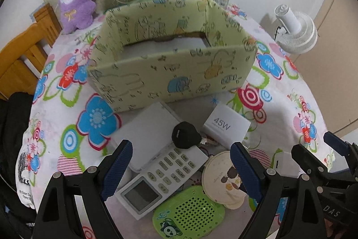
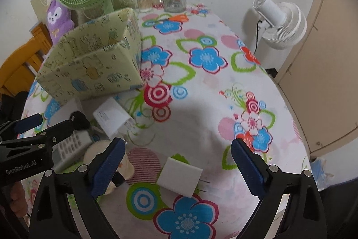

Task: Organize rigid objects
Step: 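Lower the right tool onto the small white plug charger and close it, then lower the left tool onto the larger white charger and close it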

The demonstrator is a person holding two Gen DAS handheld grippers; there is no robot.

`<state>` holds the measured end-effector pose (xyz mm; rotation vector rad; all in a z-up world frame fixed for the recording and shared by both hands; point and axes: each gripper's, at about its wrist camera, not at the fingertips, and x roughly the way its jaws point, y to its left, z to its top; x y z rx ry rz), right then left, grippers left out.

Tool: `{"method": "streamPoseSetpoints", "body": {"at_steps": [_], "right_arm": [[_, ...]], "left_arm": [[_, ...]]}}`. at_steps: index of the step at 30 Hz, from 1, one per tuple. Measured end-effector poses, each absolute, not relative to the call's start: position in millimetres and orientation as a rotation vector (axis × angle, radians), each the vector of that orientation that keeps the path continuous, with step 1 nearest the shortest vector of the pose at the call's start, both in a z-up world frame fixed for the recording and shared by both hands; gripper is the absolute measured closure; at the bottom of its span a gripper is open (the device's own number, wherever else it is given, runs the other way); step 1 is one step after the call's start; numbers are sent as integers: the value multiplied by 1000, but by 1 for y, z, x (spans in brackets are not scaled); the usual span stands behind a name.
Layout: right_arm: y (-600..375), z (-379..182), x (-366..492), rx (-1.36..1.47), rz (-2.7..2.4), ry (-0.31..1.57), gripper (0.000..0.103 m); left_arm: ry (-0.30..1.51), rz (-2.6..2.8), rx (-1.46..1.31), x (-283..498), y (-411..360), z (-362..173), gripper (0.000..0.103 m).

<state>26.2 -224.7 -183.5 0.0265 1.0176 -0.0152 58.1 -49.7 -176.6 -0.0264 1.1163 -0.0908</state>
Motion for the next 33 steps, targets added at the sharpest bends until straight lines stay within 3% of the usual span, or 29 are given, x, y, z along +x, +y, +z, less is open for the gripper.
{"method": "streamPoseSetpoints", "body": {"at_steps": [15, 22, 33], "right_arm": [[-232, -230, 27, 69, -59, 1117, 10], [-231, -242, 26, 93, -57, 1160, 34], [-234, -237, 40, 77, -53, 1130, 34]], "left_arm": [[1144, -150, 28, 70, -74, -199, 13], [1148, -177, 49, 78, -85, -203, 13], [1140, -192, 102, 94, -100, -206, 13]]}}
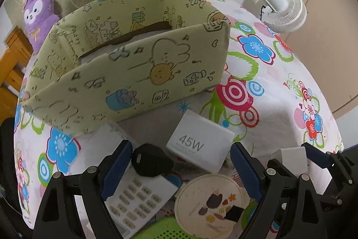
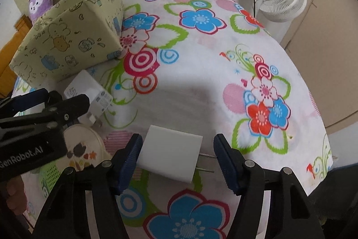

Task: Organize rigid objects
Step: 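Lower the left tool onto the larger white charger and close it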

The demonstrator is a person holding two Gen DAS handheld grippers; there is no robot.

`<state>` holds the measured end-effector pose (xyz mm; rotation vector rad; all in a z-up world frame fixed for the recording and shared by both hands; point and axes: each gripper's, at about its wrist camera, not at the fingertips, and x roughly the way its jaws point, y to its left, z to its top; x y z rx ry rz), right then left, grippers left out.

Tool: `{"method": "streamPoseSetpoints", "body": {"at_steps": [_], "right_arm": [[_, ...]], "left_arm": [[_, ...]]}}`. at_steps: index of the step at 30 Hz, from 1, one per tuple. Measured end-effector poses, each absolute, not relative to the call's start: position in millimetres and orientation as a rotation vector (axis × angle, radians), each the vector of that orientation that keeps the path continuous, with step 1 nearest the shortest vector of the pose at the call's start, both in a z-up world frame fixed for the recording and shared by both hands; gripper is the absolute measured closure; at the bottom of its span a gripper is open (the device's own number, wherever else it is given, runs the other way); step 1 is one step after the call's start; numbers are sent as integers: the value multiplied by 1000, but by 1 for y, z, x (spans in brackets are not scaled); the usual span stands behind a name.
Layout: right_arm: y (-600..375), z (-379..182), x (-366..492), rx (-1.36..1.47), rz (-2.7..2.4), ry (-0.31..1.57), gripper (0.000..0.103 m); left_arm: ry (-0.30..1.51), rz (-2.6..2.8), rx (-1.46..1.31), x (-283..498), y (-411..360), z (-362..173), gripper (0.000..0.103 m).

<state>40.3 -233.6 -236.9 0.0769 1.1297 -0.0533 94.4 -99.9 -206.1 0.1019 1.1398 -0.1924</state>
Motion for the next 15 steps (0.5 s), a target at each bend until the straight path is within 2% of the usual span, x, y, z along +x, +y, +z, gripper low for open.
{"method": "streamPoseSetpoints", "body": {"at_steps": [12, 14, 15], "right_arm": [[-250, -235, 63, 82, -77, 1147, 34], [-253, -235, 65, 78, -80, 1153, 34], [-254, -236, 66, 76, -82, 1156, 34]], "left_arm": [[1178, -254, 129, 117, -127, -213, 14], [1185, -255, 125, 121, -130, -216, 19], [1196, -252, 120, 123, -131, -218, 25]]}}
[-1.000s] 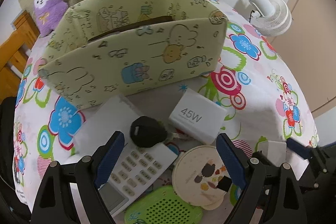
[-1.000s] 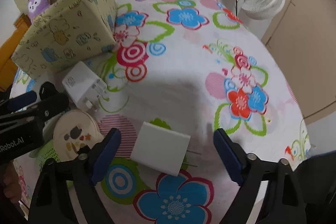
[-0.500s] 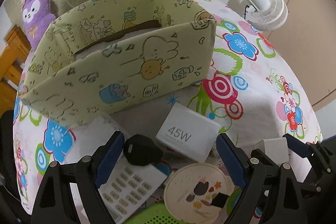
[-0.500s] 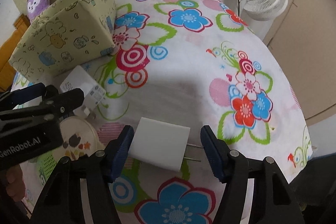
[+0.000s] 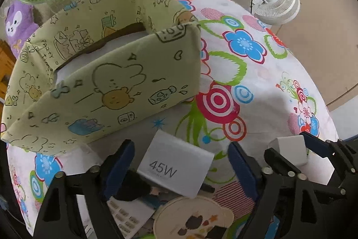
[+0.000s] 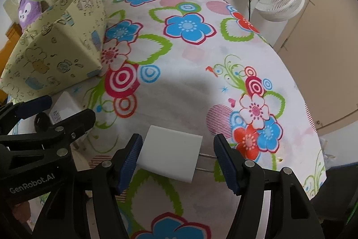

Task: Organize rigid objects
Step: 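Lower the left tool onto the larger white charger and close it, then lift the larger charger with the left tool while the right tool carries the plug charger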

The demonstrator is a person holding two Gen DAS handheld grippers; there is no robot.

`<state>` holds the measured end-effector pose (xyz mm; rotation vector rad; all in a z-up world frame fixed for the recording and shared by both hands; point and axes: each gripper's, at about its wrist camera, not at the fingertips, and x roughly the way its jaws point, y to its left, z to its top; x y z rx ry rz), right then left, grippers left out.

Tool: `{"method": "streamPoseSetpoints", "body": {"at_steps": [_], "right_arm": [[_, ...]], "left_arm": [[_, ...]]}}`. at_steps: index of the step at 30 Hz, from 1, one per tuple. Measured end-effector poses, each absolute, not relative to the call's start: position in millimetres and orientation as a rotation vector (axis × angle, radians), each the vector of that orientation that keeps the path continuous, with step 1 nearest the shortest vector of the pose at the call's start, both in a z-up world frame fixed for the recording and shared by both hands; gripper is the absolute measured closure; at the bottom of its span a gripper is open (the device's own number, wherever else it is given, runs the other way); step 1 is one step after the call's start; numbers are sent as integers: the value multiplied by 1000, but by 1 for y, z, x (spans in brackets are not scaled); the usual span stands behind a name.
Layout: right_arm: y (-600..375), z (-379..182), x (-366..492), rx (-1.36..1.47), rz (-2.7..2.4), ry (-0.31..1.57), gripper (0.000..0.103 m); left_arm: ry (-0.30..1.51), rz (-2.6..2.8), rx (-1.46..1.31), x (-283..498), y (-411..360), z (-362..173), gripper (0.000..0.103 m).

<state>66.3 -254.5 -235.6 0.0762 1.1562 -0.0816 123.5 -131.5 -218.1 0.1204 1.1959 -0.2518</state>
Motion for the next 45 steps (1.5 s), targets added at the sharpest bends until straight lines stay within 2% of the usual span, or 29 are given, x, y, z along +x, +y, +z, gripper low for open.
{"method": "streamPoseSetpoints", "body": {"at_steps": [4, 11, 19, 29, 45], "right_arm": [[-258, -238, 70, 64, -80, 1169, 34], [-270, -238, 77, 80, -105, 1167, 34], [-264, -234, 83, 64, -68, 1165, 34], [-256, -220, 86, 43, -33, 1145, 34], [-242, -168, 77, 9, 11, 1070, 34]], "left_arm": [[1233, -214, 110, 132, -135, -228, 33], [1207, -199, 159, 129, -143, -232, 34], [1214, -197, 130, 125, -141, -229, 41], [1203, -167, 84, 117, -126, -213, 43], [1131, -118, 49, 105, -111, -159, 44]]}}
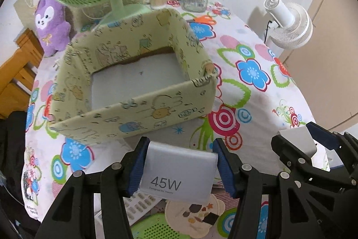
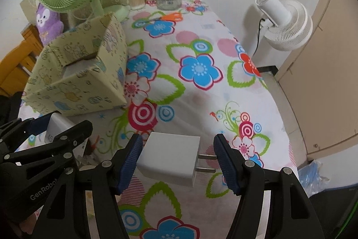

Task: Organize rigid objects
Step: 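Lift the larger charger with the left tool while the right tool carries the plug charger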

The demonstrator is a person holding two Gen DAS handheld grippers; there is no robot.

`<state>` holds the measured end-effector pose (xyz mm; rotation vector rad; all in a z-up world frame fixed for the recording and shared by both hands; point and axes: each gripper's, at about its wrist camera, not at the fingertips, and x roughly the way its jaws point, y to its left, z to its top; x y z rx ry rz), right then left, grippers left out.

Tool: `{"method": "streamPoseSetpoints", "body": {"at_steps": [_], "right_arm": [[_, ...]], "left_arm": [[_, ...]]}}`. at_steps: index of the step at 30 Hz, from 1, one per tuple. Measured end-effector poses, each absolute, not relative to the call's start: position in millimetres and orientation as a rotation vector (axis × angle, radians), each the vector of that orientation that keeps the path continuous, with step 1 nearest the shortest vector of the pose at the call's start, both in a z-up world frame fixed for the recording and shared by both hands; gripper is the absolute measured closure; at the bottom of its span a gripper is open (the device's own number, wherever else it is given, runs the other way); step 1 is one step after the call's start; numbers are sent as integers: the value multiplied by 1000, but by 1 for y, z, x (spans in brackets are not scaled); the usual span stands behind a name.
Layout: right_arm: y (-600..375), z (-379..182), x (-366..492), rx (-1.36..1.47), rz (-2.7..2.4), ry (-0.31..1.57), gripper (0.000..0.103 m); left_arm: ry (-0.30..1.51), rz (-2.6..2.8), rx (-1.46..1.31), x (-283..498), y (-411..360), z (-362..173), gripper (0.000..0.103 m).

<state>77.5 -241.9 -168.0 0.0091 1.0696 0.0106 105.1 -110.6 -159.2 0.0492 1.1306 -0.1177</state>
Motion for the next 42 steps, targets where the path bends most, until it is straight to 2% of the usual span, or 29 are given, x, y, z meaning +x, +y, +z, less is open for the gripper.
{"method": "streamPoseSetpoints", "body": {"at_steps": [24, 42], "right_arm": [[-183, -86, 57, -48, 78, 969, 34], [-150, -54, 62, -61, 53, 911, 34]], "left_arm": [[1018, -34, 36, 72, -57, -77, 44], [968, -79, 18, 83, -26, -52, 44]]}}
